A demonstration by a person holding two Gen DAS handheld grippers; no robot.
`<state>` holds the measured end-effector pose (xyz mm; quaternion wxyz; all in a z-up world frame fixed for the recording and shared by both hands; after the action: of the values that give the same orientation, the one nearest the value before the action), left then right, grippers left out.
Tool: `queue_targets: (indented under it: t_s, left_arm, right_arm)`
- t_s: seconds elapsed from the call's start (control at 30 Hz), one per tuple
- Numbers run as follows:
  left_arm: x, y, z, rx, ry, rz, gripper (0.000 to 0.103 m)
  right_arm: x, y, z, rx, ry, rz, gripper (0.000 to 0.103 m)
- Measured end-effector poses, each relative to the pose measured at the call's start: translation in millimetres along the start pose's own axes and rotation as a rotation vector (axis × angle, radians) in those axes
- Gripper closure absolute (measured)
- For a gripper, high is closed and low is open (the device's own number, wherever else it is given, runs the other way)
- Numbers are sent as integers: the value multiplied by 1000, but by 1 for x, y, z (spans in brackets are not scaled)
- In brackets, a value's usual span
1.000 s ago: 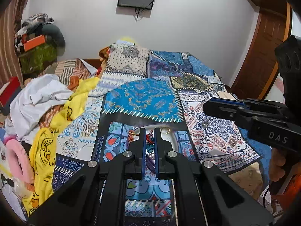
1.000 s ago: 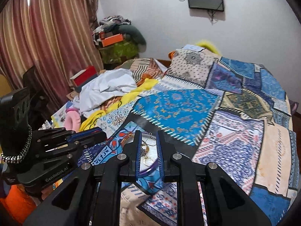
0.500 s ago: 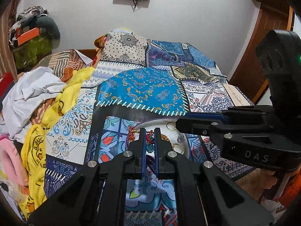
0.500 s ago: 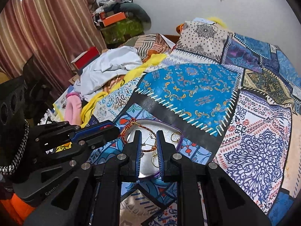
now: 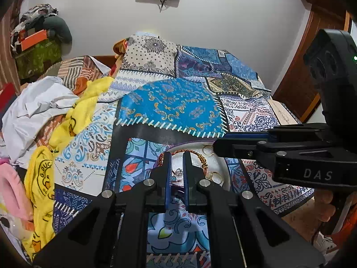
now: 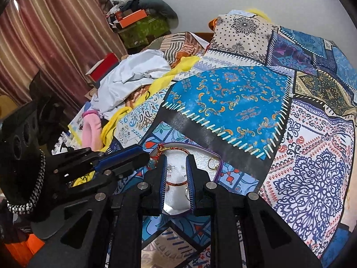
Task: Organize jewelry
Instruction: 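Open the left gripper over the tin while the right releases the pendant into it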
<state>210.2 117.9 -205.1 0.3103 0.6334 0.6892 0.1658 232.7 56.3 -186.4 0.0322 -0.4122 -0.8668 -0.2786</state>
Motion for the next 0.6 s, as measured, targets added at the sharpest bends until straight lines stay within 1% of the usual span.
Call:
queue_targets:
  t_s: [0.07, 0.17, 0.27, 0.33, 0.43, 0.5, 0.6]
  left_arm:
    - [-1, 1, -7, -11, 9, 3, 96]
    - [-3, 2, -17, -26, 19, 8, 91]
    - [-7, 3, -27, -41, 30, 19, 87]
    - [-12, 4, -33, -46, 34, 25, 86]
    - [-21, 4, -40, -52, 36, 35, 84]
    - [-28, 5, -44, -56, 38, 44, 79]
    - [-40, 5, -49, -61, 37, 60, 73]
  right_arm:
    - [0, 0, -5, -9, -10, -4, 87]
    - [-1, -2, -13, -24, -22, -6, 86]
    - [-2, -5, -25, -44, -53, -16, 85]
    - [-3, -9, -35, -62, -81, -20, 84]
    - [-8, -14, -48, -90, -123, -19, 78]
    - [-13, -20, -60, -118, -160, -15, 71]
    - [-21, -27, -75, -151, -206, -7, 64]
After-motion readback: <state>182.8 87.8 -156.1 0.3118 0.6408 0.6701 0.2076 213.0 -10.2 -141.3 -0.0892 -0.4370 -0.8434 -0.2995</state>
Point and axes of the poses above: each gripper's, at about its wrist camera, not at the fingertips, and z roughly the way its jaws point, x to its left, y to its top, the point moved 5 cm from there along z, roughly the way its jaws point, and after that the axes turned 6 degrees about x, right-handed, at the moved point
